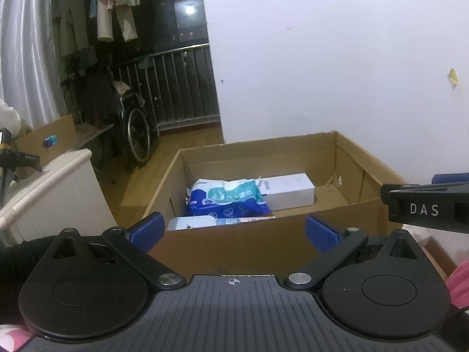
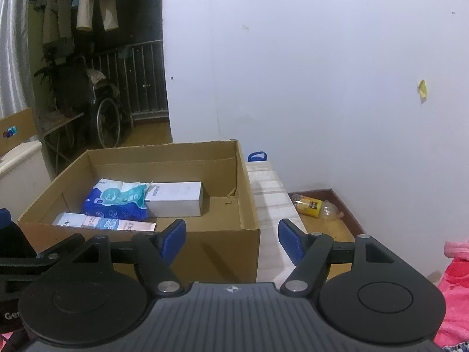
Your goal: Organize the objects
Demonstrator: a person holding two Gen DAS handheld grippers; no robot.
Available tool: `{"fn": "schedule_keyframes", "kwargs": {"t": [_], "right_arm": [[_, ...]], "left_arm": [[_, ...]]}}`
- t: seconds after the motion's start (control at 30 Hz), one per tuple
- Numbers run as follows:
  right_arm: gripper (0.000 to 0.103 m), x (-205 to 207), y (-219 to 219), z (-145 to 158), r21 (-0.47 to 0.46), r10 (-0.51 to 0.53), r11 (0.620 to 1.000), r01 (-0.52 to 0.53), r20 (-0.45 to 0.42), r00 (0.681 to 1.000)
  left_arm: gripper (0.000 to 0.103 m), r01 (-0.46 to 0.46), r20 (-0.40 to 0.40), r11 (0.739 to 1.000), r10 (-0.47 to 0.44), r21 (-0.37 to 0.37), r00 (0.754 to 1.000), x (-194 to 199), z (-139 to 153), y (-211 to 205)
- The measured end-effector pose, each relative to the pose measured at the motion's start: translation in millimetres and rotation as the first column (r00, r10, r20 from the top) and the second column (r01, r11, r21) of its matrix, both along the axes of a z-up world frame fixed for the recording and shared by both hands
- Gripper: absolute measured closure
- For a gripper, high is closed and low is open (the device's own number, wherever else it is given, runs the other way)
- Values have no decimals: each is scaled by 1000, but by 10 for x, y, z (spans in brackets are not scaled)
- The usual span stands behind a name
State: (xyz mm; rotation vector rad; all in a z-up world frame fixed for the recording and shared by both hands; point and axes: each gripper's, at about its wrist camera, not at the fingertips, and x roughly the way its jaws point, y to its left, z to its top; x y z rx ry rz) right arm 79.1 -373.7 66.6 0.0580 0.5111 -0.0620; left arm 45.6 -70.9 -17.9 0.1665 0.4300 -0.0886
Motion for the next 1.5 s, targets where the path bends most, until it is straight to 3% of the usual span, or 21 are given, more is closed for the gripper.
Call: {"fn": "schedule_keyframes", "kwargs": {"t": [1.5], "right_arm": [[30,21,16,-7,-9,17,1000,-17,-3,1000]], "left_arm": [[0,-30,-37,993,26,-118,999,36,13,217]]}}
